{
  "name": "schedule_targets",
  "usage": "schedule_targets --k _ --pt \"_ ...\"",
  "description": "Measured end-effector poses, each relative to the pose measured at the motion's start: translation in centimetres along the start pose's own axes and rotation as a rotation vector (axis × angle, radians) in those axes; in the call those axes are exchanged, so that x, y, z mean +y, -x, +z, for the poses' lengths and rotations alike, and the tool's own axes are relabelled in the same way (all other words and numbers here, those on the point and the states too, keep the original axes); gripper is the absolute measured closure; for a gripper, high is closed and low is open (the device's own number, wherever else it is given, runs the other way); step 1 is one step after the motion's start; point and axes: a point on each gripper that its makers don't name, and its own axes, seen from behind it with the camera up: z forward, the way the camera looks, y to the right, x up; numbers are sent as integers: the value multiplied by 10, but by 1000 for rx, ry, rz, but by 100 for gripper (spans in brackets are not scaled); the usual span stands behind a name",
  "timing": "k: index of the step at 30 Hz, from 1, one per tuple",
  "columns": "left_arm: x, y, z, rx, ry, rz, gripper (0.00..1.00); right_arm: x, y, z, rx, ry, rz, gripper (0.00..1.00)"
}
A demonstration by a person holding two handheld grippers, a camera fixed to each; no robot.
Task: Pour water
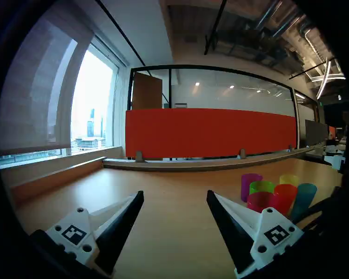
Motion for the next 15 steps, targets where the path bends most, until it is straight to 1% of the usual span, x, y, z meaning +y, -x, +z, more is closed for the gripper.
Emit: schedule_targets --k 15 --pt "-1 -1 -1 0 0 -1 0 0 -1 0 0 1 0 0"
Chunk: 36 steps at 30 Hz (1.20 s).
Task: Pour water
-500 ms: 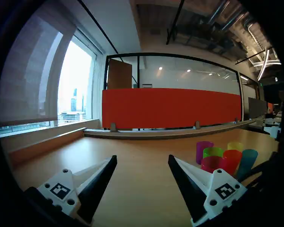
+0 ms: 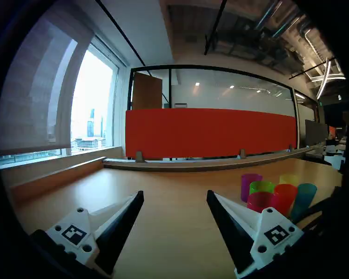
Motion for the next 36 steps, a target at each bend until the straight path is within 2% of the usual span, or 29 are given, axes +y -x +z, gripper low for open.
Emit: schedule_targets --k 24,30,33,36 --pt "-2 -2 3 1 -7 -8 0 -2 2 3 -4 -21 -16 0" --pt "-2 -3 6 -6 -4 -47 0 -3 -10 6 4 -27 -46 0" --pt "-6 -9 6 -8 -6 -71 0 -6 -18 8 4 -38 -48 0" --pt "-12 -18 6 -6 -11 -73 0 -9 -27 9 3 -49 -42 0"
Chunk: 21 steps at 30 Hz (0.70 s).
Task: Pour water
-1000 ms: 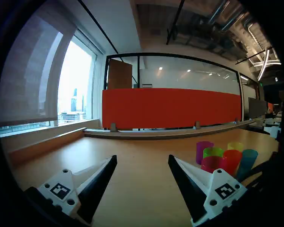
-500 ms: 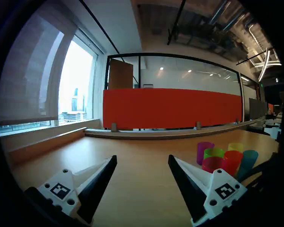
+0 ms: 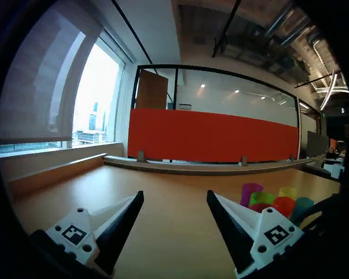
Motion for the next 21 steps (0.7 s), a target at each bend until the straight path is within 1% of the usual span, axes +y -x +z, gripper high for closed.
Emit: schedule_targets --k 3,8,12,17,21 --pt "-3 -10 1 -5 1 10 0 -3 -12 0 6 -10 6 0" --pt "-3 -23 5 -23 19 30 0 -5 -27 1 -2 -27 14 0" --pt "-2 -34 11 -43 35 45 0 -6 -41 2 -9 -39 20 0" --pt "3 -51 17 -60 69 56 0 -6 -59 7 -17 -49 15 0" --pt "2 -66 21 -68 80 69 0 -6 -73 10 -20 -57 15 0"
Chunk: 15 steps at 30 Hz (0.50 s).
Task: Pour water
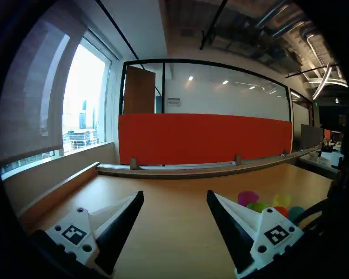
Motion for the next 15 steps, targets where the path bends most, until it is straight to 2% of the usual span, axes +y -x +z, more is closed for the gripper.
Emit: schedule_targets --k 6,15 --pt "-3 -21 4 -10 13 32 0 -4 -21 6 -7 -17 0 0" --pt "2 -49 9 -31 53 44 0 -9 -44 11 -23 -45 -16 0"
